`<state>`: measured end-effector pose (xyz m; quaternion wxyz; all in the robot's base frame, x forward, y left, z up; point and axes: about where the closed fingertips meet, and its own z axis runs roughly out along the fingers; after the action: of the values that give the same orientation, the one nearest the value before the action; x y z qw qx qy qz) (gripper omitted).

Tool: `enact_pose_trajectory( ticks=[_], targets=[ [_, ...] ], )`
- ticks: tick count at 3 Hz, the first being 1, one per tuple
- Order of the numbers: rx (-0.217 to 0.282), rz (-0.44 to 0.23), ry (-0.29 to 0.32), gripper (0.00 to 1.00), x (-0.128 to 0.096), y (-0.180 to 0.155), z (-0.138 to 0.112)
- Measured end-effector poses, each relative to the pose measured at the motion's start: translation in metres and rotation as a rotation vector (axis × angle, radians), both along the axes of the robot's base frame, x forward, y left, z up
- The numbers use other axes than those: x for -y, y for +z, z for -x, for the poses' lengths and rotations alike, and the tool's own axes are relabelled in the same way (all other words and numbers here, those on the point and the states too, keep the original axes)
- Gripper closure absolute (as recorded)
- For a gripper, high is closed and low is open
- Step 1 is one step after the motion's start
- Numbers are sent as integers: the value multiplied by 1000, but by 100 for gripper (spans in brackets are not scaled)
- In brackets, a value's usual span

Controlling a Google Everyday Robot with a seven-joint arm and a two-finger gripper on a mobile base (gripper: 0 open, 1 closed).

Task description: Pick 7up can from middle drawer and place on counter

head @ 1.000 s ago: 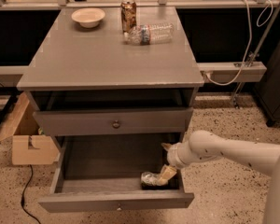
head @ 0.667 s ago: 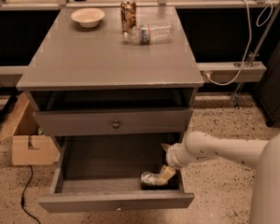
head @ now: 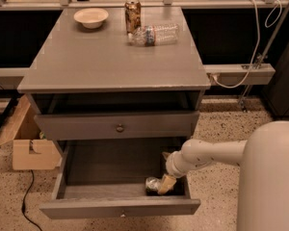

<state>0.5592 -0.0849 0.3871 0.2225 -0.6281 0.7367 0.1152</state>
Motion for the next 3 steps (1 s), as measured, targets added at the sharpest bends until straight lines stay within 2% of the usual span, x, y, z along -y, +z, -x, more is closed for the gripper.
enact_pose_trajectory(
  ticks=[1,2,3],
  targets=[
    [-17,13,21,0,-12,-9,6],
    [-30,-4,35,15,-19,-14,10],
    [-38,-28,43,38,-20,-16,13]
  ],
)
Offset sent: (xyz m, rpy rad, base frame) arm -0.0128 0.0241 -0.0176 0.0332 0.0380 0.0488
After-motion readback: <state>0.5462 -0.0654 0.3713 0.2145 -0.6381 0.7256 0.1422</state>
